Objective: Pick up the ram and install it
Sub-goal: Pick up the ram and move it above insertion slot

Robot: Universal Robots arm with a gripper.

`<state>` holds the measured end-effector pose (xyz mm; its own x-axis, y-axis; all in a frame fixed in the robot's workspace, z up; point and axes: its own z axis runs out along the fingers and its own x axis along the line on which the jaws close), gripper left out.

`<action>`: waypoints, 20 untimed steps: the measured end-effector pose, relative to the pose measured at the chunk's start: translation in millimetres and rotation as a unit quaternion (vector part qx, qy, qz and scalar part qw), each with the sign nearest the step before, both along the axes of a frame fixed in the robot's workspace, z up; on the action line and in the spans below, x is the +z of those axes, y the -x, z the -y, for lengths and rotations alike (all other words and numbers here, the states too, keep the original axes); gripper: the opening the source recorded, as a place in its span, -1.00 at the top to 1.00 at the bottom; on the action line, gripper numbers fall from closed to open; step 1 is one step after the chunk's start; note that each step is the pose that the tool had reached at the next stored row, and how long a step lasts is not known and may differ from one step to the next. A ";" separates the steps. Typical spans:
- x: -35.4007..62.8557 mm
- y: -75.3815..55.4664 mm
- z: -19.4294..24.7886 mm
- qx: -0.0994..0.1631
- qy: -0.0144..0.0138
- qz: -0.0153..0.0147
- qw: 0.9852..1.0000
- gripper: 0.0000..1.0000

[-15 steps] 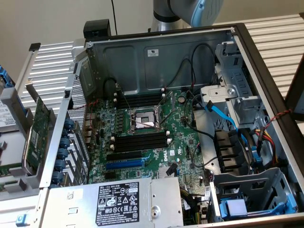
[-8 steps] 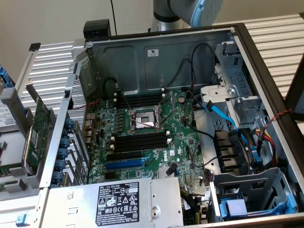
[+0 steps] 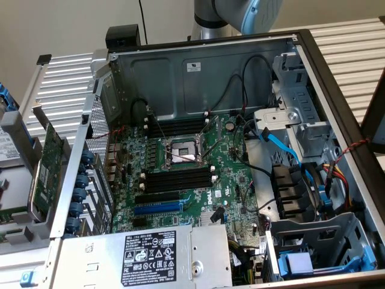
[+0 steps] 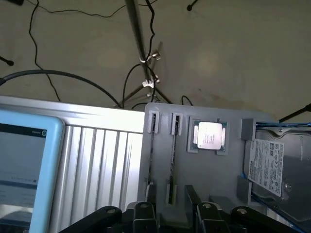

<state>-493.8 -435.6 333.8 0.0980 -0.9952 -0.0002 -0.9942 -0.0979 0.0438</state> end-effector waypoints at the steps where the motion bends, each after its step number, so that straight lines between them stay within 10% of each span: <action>1: -1.3 0.9 0.5 0.000 0.000 0.001 1.000 0.27; 7: -9.0 3.9 4.2 0.000 0.000 0.012 1.000 0.27; 20: -32.5 3.9 8.2 -0.011 0.000 0.013 1.000 0.27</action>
<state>-497.7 -443.8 301.3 0.0751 -0.9972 0.0019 -0.9970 -0.0751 0.0180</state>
